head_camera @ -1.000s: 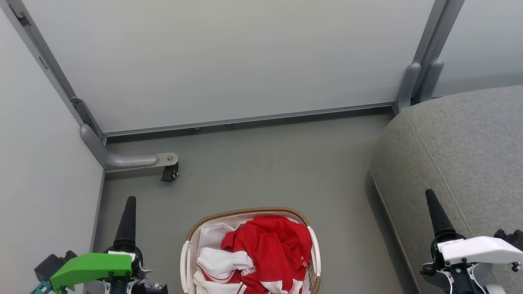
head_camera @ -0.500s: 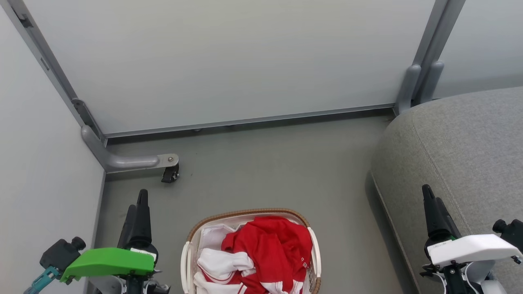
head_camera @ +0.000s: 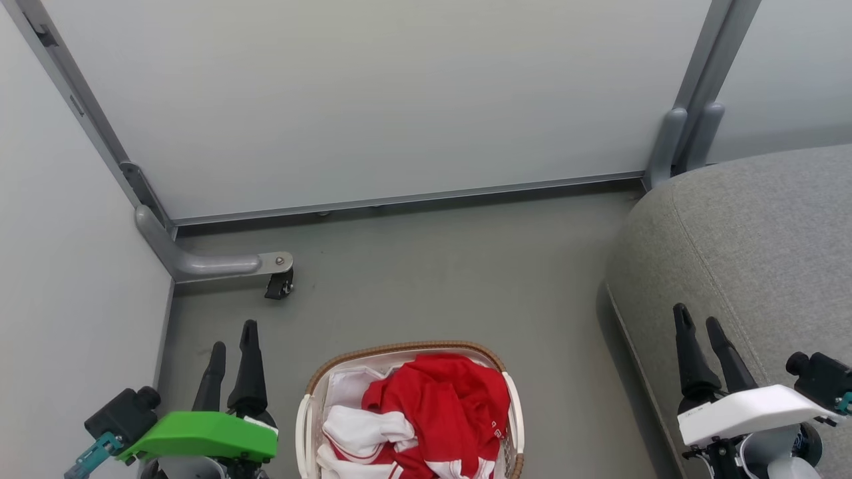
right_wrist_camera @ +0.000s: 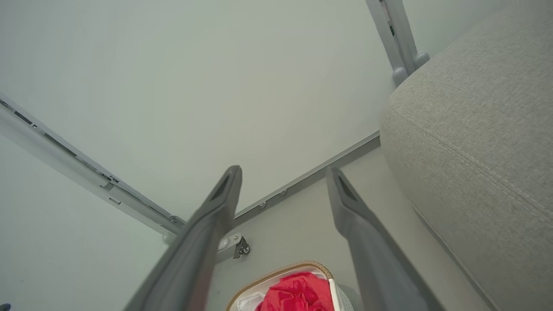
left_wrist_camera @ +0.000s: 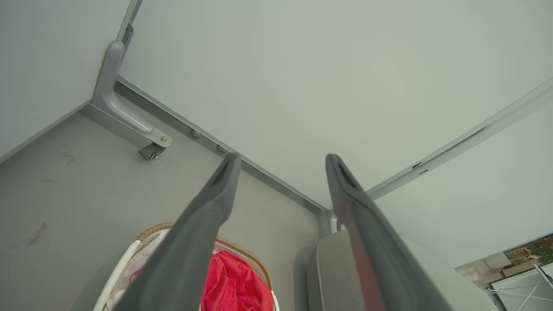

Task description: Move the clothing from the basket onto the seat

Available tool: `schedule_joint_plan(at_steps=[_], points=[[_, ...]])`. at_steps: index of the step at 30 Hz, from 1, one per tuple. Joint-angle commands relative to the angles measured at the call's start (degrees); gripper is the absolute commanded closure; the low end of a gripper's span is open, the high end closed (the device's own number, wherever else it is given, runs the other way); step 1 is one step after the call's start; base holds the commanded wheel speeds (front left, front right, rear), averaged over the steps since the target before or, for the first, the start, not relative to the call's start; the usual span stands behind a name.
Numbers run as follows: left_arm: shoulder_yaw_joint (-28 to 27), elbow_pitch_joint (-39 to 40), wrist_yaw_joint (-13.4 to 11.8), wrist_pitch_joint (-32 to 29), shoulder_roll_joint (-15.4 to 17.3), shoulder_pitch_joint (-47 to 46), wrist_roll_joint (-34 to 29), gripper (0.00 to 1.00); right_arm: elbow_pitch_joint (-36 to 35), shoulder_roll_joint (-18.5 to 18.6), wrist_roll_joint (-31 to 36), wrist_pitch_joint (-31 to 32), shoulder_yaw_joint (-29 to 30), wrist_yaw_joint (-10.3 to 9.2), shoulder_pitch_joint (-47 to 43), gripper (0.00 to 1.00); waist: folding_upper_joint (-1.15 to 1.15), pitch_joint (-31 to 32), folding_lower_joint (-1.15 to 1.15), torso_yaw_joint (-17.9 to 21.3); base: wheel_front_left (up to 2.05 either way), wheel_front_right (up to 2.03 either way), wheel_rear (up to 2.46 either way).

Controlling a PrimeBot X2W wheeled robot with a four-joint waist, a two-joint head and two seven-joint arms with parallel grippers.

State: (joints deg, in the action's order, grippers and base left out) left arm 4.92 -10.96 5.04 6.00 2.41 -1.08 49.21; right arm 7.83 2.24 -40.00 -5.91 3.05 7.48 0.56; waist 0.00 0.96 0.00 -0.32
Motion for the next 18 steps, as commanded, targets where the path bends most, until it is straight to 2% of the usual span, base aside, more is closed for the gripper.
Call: schedule_joint_plan(at_steps=[1,18], points=[[0.3,0.1,-0.2,0.6,0.3,0.2,-2.2,0.0,-0.8,0.4,2.0,-0.6,-0.1,0.02,-0.3,0.0,0.0,0.0,0.0,0.0,0.0,0.0,0.0],[2.1,-2.6,-0.9,3.2,0.4,0.6,-14.2,0.0,-0.9,0.5,14.8,-3.4,-0.7,0.02,-1.2,0.0,0.0,0.1,0.0,-0.5,0.0,0.0,0.0]])
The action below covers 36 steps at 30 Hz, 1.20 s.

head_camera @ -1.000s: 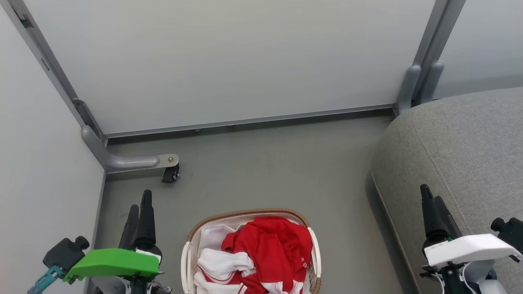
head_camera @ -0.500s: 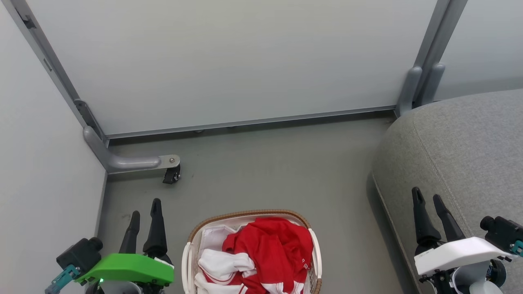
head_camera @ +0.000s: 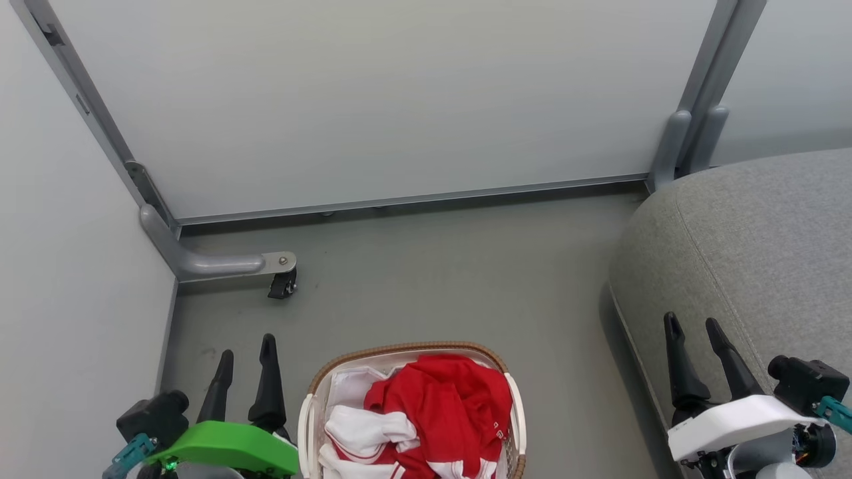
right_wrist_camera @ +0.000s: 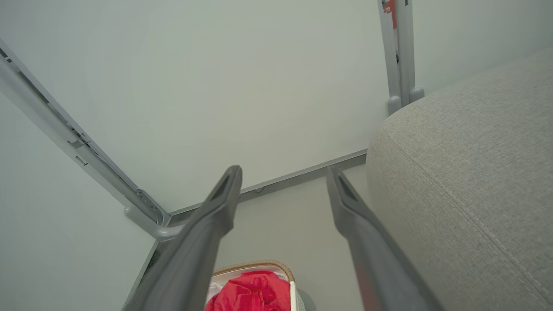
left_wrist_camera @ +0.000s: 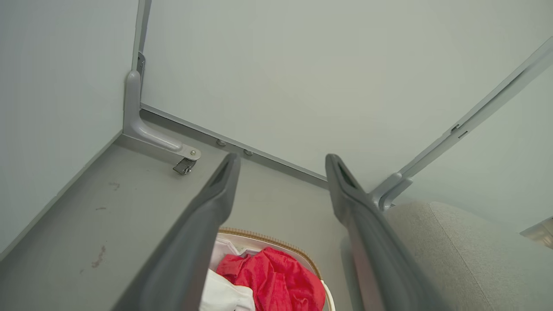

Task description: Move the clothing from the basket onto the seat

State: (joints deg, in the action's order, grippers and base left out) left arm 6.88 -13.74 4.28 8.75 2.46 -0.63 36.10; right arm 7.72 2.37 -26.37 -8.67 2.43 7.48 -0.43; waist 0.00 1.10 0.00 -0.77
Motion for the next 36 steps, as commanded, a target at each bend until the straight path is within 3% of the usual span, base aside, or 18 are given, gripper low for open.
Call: schedule_joint_plan(at_steps=[1,36], points=[[0.1,0.1,-0.2,0.6,0.4,0.2,-1.7,0.0,-0.9,0.4,1.9,-0.7,-0.1,0.02,-0.3,0.0,0.0,0.0,0.0,0.0,0.0,0.0,0.0],[2.3,-4.2,-1.4,5.0,0.5,1.2,-15.2,0.0,-1.3,0.6,21.5,-5.1,-0.8,0.02,-2.3,0.0,0.0,0.3,0.0,-0.7,0.0,0.0,0.0]])
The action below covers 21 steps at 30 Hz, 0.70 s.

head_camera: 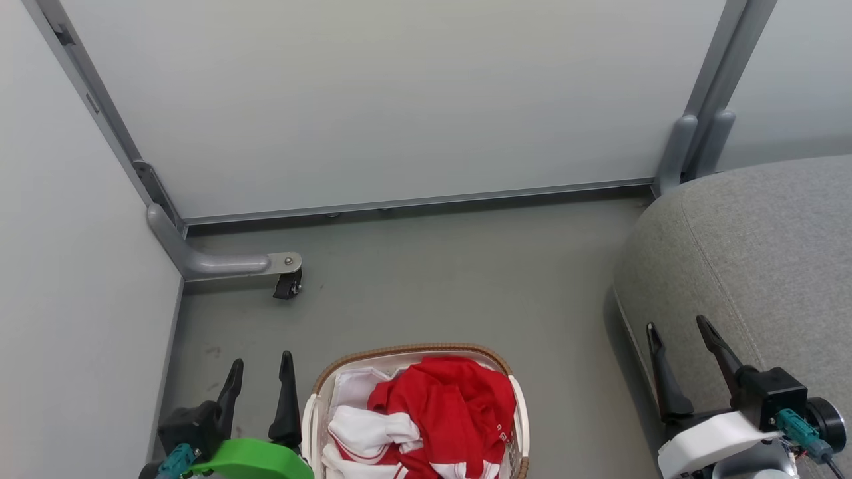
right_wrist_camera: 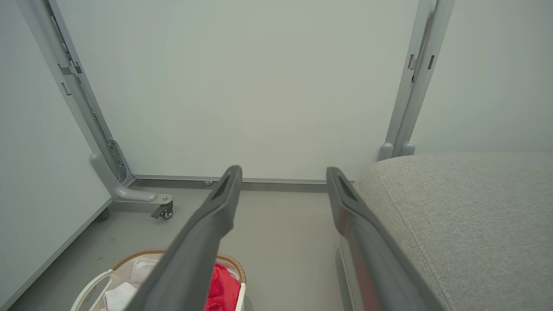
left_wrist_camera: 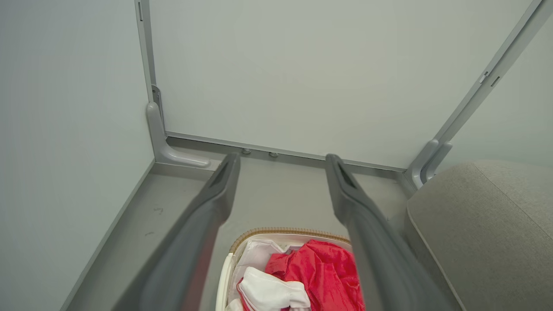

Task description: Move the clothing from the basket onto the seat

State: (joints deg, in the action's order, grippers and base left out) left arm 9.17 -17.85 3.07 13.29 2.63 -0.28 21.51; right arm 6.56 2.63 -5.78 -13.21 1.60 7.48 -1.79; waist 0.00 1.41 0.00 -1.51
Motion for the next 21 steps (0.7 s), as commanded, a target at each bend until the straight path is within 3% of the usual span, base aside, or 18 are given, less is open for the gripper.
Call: schedule_joint_plan(at_steps=[1,21], points=[[0.0,-0.1,-0.2,0.5,0.4,0.9,-1.0,0.0,-0.1,0.3,1.3,-0.7,0.1,0.02,-0.9,0.0,0.0,0.0,0.0,0.0,0.0,0.0,0.0],[0.5,-2.0,-0.5,1.9,0.4,1.0,-5.2,0.0,0.3,0.4,6.6,-2.1,0.4,0.01,-1.2,0.0,0.0,-0.1,0.0,-0.2,0.0,0.0,0.0]])
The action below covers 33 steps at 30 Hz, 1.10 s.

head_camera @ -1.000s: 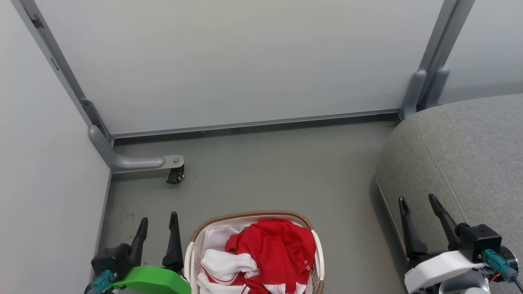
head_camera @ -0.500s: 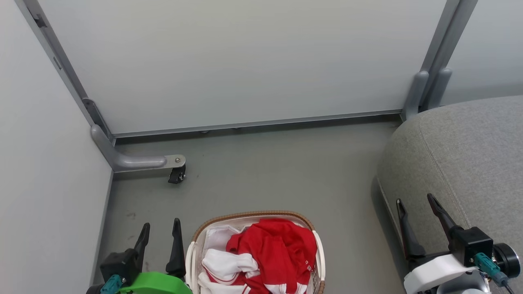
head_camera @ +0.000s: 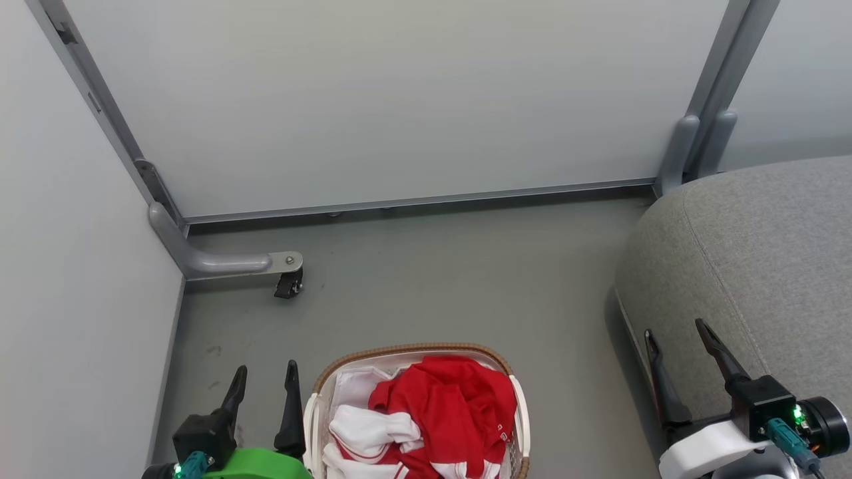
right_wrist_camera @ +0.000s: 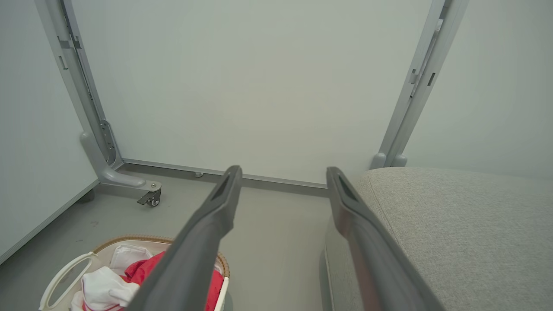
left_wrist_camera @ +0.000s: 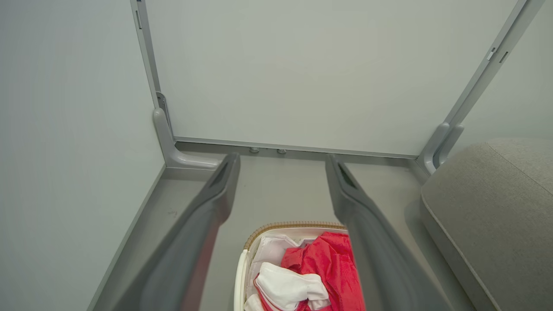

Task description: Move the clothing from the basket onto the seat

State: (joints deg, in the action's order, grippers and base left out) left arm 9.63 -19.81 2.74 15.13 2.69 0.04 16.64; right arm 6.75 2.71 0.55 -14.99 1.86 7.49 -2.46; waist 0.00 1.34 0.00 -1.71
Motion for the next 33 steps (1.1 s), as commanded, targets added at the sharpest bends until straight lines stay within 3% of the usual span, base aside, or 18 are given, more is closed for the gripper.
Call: schedule_joint_plan(at_steps=[1,19,27,33], points=[[0.0,-0.1,-0.1,0.0,0.4,0.7,-0.3,0.0,0.1,0.3,0.2,-0.3,0.2,0.0,-0.6,0.0,0.0,0.0,0.0,0.0,0.0,0.0,0.0],[0.7,-0.7,0.3,0.0,0.4,-1.6,-1.3,0.0,-0.9,0.3,0.3,-0.3,0.0,0.0,1.0,0.0,0.0,-2.7,0.0,1.2,0.0,0.0,0.0],[0.9,-6.6,1.4,0.0,0.4,-10.2,-4.4,0.0,-2.6,0.3,0.0,-0.3,0.1,-0.01,5.0,0.0,0.0,-11.7,0.0,3.0,0.0,0.0,0.0],[2.4,-17.2,2.3,0.0,1.3,-19.6,-7.9,0.0,-3.8,0.3,-0.3,-0.3,-0.3,-0.01,10.3,0.0,0.0,-20.5,0.0,4.5,0.0,0.0,0.0]])
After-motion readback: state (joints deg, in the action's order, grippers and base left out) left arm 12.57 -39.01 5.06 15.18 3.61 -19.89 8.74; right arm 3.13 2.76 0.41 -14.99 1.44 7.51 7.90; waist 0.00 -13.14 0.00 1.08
